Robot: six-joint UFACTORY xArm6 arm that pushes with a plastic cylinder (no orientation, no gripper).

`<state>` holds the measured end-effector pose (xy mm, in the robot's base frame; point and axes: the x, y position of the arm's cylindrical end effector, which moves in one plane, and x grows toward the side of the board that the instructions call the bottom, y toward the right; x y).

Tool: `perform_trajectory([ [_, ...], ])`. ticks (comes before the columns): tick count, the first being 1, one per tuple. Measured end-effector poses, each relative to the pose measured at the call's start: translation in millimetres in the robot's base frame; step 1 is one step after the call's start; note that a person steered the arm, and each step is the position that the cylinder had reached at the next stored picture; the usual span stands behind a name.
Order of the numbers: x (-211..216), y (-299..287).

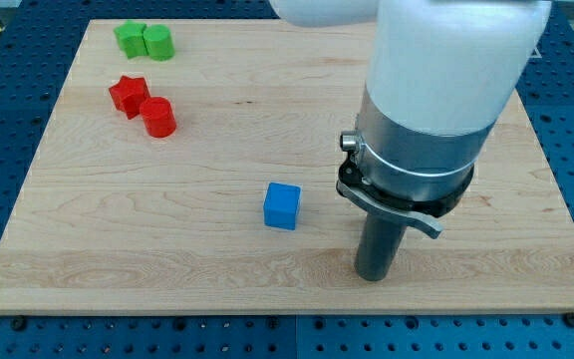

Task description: Push the blue triangle below yellow hexagon

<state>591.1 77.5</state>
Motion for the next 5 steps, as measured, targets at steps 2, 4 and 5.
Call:
perform_trajectory([
  [2, -16.6, 37.3],
  [4, -30.8, 34.2],
  [5, -29.9, 14.6],
])
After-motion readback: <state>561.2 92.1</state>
